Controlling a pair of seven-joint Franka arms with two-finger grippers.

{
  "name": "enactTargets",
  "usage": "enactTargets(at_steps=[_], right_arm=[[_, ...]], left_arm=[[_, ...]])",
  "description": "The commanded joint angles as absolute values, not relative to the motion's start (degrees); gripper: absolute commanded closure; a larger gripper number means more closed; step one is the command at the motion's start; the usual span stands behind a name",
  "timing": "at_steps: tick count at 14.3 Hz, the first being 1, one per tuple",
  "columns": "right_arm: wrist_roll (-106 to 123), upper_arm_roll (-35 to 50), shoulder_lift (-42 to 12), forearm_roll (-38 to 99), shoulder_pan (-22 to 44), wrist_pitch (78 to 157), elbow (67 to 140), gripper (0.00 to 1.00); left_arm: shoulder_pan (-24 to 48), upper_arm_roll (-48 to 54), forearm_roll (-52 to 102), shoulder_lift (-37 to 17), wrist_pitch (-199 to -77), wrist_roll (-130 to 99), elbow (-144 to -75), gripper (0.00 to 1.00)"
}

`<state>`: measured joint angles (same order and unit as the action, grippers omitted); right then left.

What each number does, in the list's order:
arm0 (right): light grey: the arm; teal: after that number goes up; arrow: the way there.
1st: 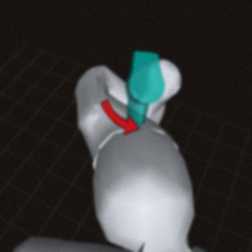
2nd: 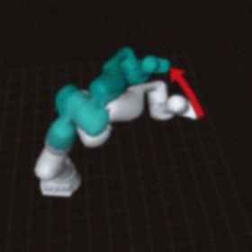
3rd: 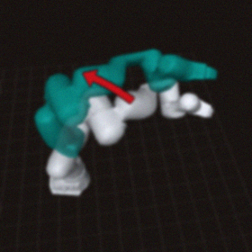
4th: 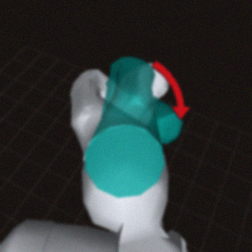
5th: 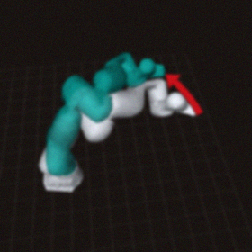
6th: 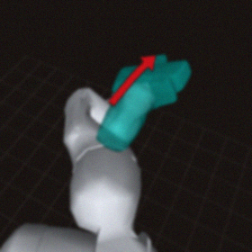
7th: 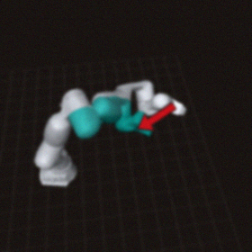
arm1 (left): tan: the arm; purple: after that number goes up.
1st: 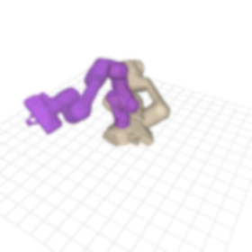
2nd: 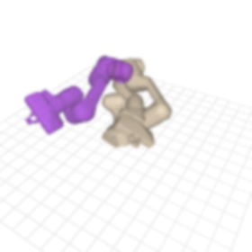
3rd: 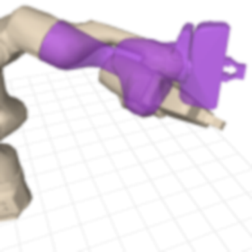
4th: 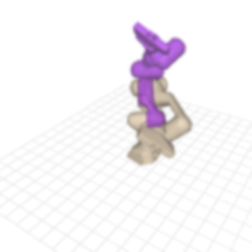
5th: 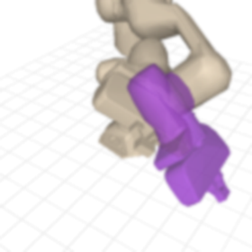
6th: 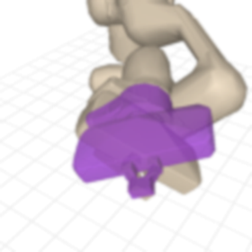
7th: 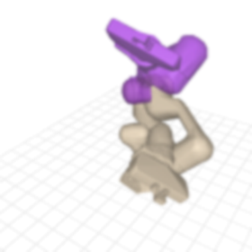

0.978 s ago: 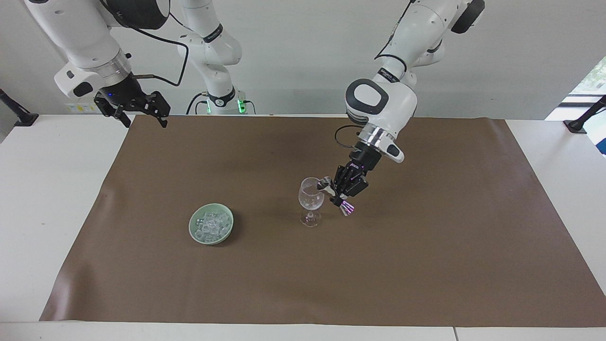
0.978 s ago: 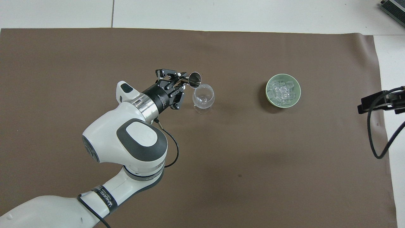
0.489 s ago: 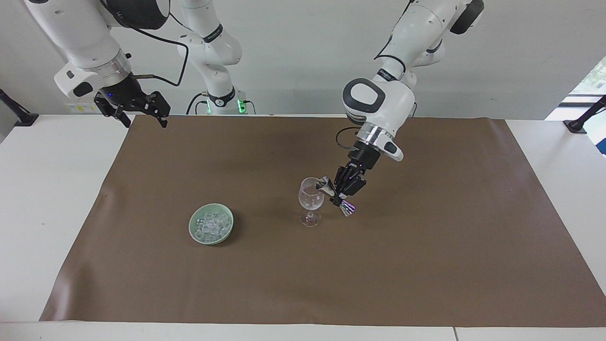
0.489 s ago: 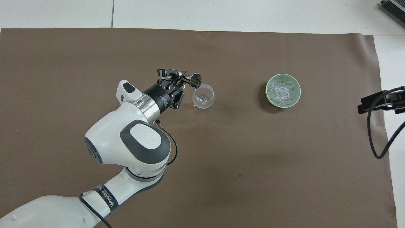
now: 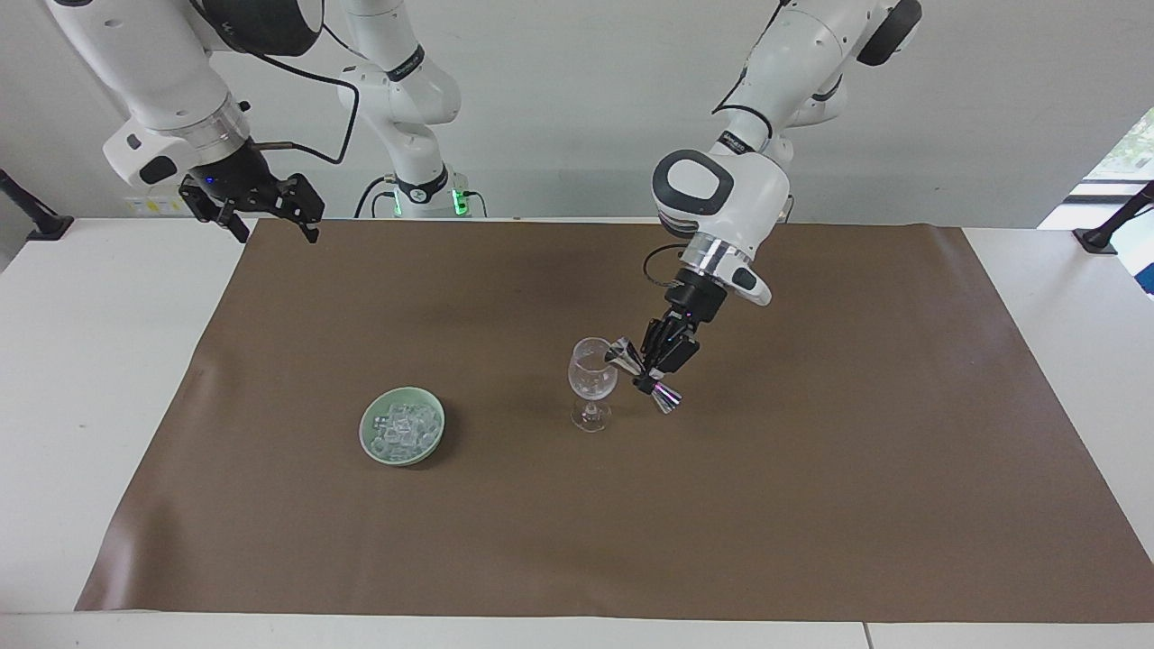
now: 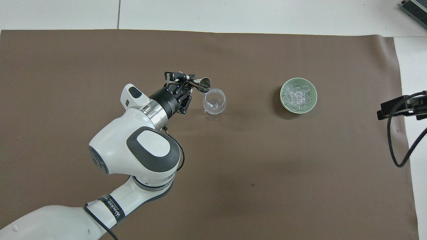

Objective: Pour wine and add ice with both arms

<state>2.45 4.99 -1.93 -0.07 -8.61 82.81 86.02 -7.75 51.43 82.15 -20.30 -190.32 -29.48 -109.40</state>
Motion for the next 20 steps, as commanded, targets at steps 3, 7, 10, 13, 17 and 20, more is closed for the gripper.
enactTargets(at_steps=[3,7,10,13,17,20], right_arm=[[3.6,4.8,-1.2,1.3,-8.8,83.0,86.6,0.0],[3.6,4.8,-1.2,1.3,-8.8,83.0,86.6,0.0],[3.6,4.8,-1.2,1.3,-8.8,83.0,86.7,0.0],[3.6,4.8,-1.2,1.3,-8.8,83.0,86.7,0.0],[3.6,4.8,-1.2,1.3,-8.8,83.0,86.7,0.0],[3.6,4.8,-1.2,1.3,-8.8,83.0,86.7,0.0]], left_arm=[[-6.3,51.5,81.1,-21.5,-194.3,-27.4,-108.3,1.0],[-5.7,51.5,79.6,-22.2,-196.3,-27.2,-108.0,1.0],[-4.7,51.5,78.4,-22.8,-198.3,-27.1,-107.9,1.0],[-4.3,51.4,77.3,-22.9,-199.2,-26.7,-108.0,1.0],[-4.1,51.4,76.4,-22.9,-199.9,-26.3,-108.0,1.0],[-3.8,51.4,76.1,-22.9,-200.6,-25.7,-108.0,1.0]])
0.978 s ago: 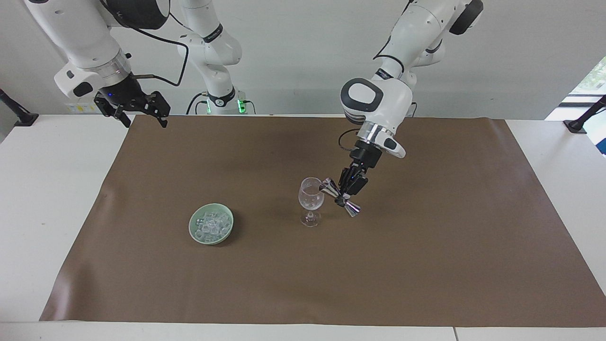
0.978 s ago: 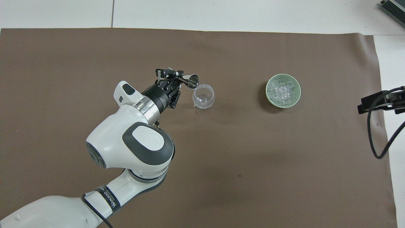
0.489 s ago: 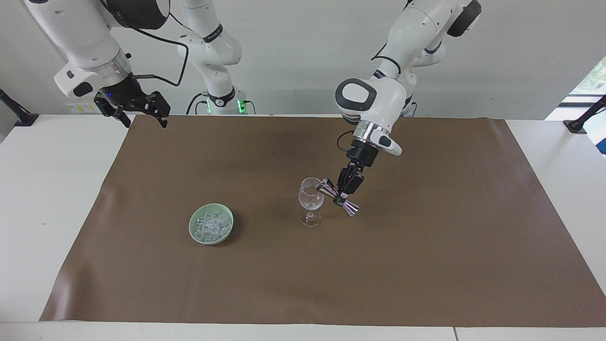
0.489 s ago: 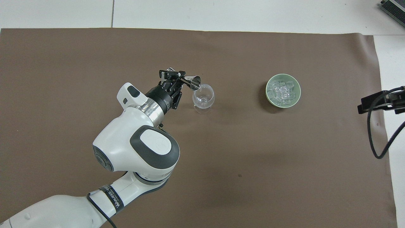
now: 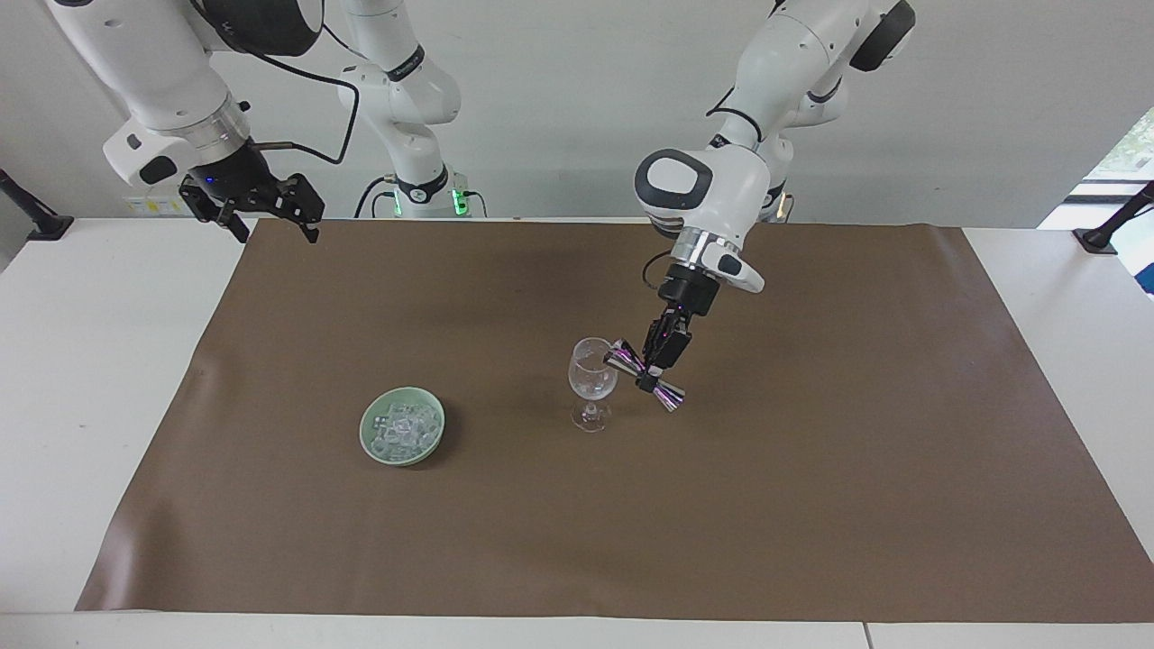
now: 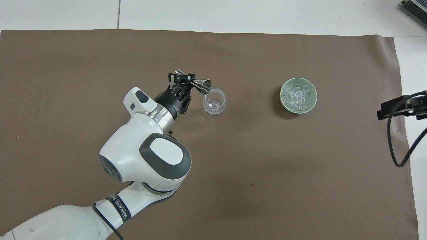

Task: Pour wine and add ice with both arms
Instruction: 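Tilt the silver cup with the left gripper to pour into the glass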

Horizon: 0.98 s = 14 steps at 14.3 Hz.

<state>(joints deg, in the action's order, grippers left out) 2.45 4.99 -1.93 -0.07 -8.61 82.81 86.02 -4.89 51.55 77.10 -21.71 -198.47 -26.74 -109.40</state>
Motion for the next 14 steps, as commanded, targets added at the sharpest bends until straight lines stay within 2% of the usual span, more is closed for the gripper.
enactTargets(at_steps=[1,14], right_arm=[[3.6,4.8,-1.2,1.3,-8.8,83.0,86.7,0.0],[3.6,4.8,-1.2,1.3,-8.8,83.0,86.7,0.0]], left_arm=[[-3.8,51.4,76.0,-22.9,-200.6,-25.4,-108.1,1.0],[-3.5,51.2,74.3,-23.3,-200.6,-19.6,-108.1,1.0]])
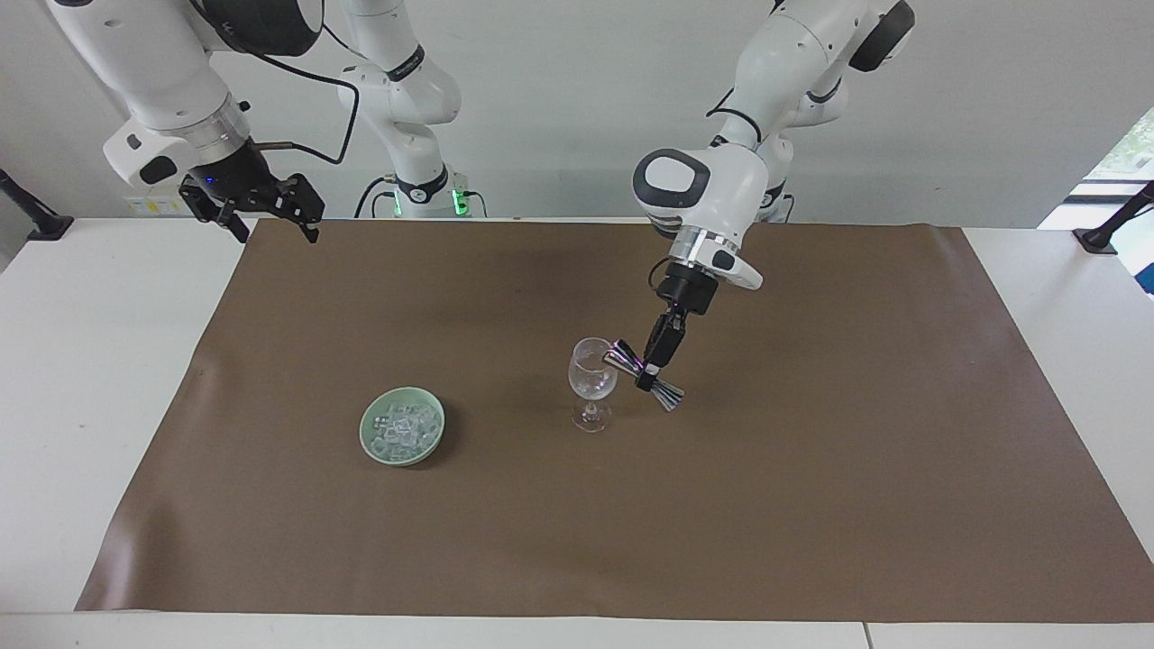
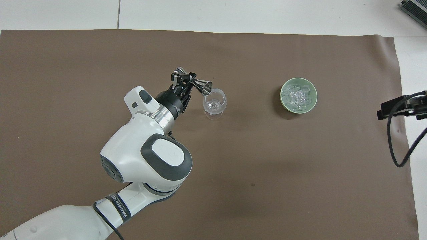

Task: Pour wine and add ice with both arms
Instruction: 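Tilt the silver cup with the left gripper to pour into the glass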

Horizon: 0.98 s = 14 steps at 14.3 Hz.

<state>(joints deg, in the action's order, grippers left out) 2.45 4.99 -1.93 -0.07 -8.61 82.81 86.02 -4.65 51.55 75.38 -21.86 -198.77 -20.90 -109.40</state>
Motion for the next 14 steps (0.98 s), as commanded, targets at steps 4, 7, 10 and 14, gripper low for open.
enactTargets(at_steps=[4,7,10,14], right_arm=[[3.6,4.8,-1.2,1.3,-8.8,83.0,86.7,0.0],[3.6,4.8,-1.2,1.3,-8.8,83.0,86.7,0.0],[3.6,4.8,-1.2,1.3,-8.8,83.0,86.7,0.0],[3.6,4.8,-1.2,1.3,-8.8,83.0,86.7,0.0]], left_arm=[[-3.5,51.2,74.1,-23.3,-200.7,-18.8,-108.0,1.0],[-3.5,51.2,74.1,-23.3,-200.7,-18.8,-107.8,1.0],[-3.3,51.2,73.3,-23.4,-200.7,-18.8,-107.7,1.0],[-3.3,51.2,72.4,-23.4,-200.6,-18.7,-107.8,1.0]])
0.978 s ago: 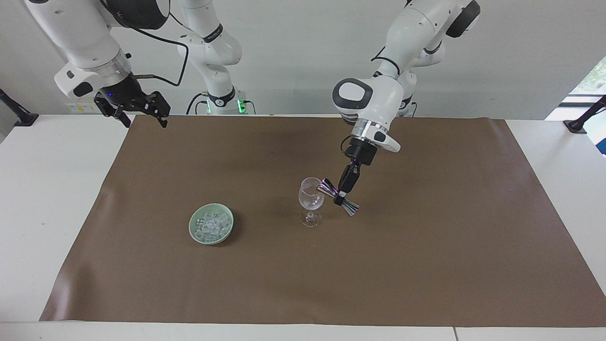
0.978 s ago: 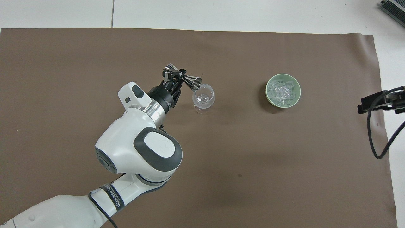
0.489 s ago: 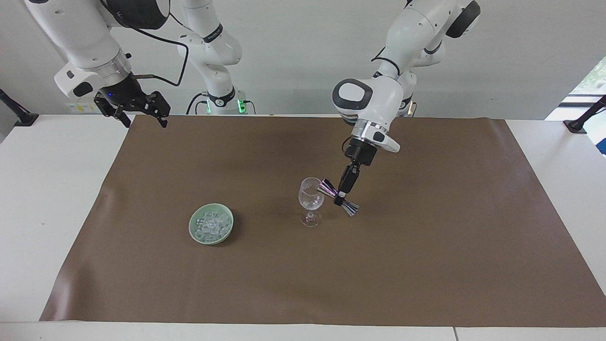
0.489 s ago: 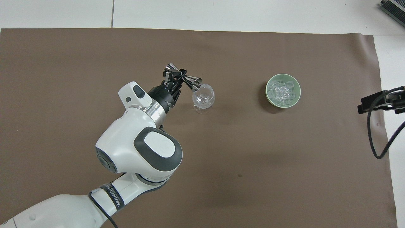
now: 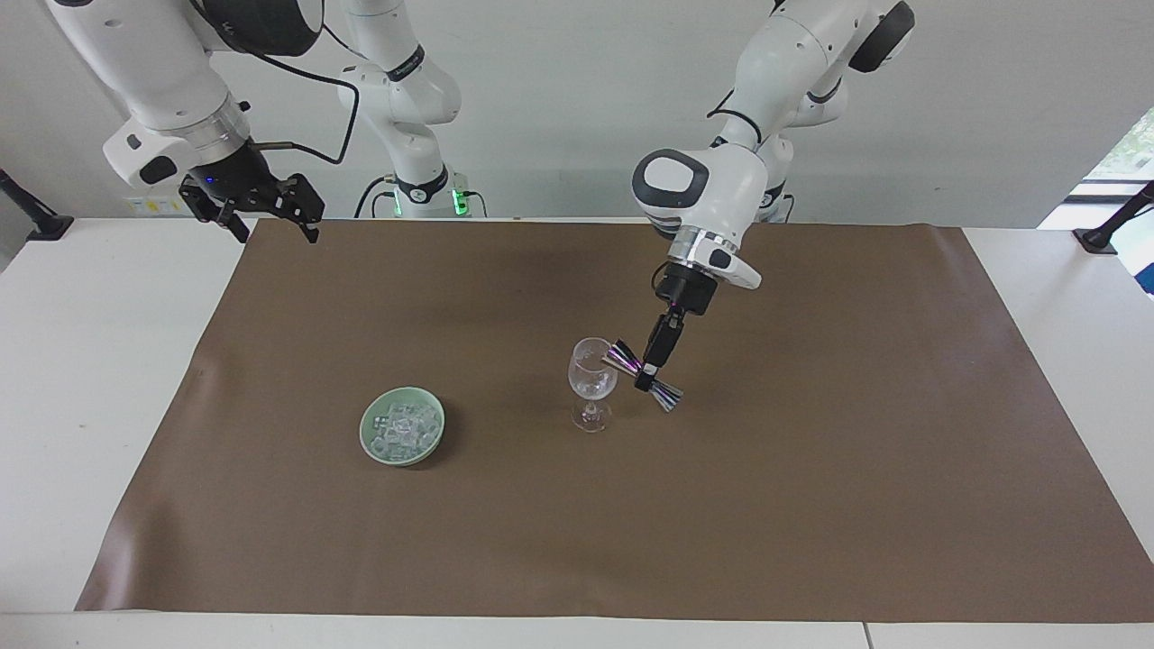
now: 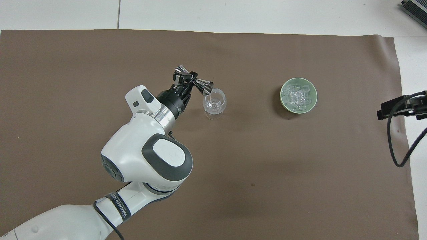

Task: Pour wine and add ice with both arms
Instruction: 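Tilt the silver cup with the left gripper to pour into the glass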

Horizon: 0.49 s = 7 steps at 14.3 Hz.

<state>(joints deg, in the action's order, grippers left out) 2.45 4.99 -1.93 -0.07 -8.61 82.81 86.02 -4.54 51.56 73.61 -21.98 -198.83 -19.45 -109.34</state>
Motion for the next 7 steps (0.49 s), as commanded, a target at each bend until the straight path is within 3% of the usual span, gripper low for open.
enactTargets(at_steps=[1,7], right_arm=[[3.6,4.8,-1.2,1.3,-8.8,83.0,86.7,0.0],[3.6,4.8,-1.2,1.3,-8.8,83.0,86.6,0.0]], left_arm=[[-3.3,51.2,72.3,-23.4,-200.6,-18.7,-107.8,1.0],[-3.3,51.2,72.1,-23.4,-200.7,-17.9,-107.8,1.0]])
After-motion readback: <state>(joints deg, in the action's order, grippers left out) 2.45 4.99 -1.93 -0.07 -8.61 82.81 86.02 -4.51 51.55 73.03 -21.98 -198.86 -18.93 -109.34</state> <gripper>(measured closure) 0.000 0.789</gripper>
